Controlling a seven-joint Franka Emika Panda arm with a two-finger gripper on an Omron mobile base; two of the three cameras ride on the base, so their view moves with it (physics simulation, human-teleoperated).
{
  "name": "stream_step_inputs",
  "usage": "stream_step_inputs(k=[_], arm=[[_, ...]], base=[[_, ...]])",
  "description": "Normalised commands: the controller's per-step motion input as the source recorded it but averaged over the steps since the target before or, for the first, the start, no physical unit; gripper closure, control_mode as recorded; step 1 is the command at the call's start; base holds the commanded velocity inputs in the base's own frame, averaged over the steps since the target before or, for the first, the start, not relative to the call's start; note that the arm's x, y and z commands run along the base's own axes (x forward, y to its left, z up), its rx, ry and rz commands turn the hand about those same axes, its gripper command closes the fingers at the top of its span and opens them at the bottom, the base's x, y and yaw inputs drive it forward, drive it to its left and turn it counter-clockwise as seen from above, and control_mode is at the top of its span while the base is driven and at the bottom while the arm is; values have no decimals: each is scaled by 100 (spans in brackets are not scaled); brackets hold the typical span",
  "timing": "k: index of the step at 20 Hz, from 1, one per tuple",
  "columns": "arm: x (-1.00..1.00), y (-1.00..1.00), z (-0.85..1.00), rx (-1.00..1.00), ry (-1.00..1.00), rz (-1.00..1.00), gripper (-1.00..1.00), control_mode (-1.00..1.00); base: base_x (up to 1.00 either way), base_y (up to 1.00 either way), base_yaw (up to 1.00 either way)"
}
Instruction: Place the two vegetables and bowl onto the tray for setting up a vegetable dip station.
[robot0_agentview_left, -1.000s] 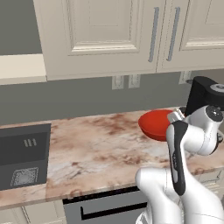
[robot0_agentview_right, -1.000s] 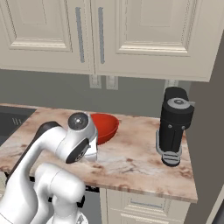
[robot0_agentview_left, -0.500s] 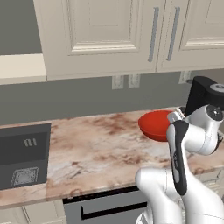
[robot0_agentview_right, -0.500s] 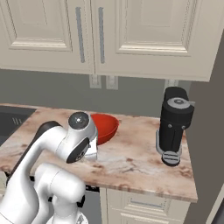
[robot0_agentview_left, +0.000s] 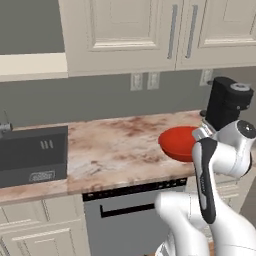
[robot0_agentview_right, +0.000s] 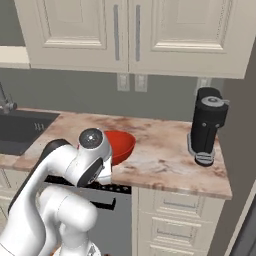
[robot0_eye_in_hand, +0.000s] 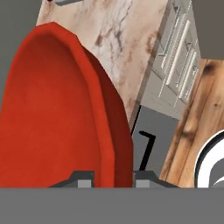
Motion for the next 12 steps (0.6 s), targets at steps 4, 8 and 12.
stream_step_inputs(k=[4,8,12], arm=[[0,0,0,0,0,0,100,100],[0,0,0,0,0,0,100,100],[0,0,0,0,0,0,100,100]], base=[[-24,98,0],[-12,100,0],[-8,100,0]])
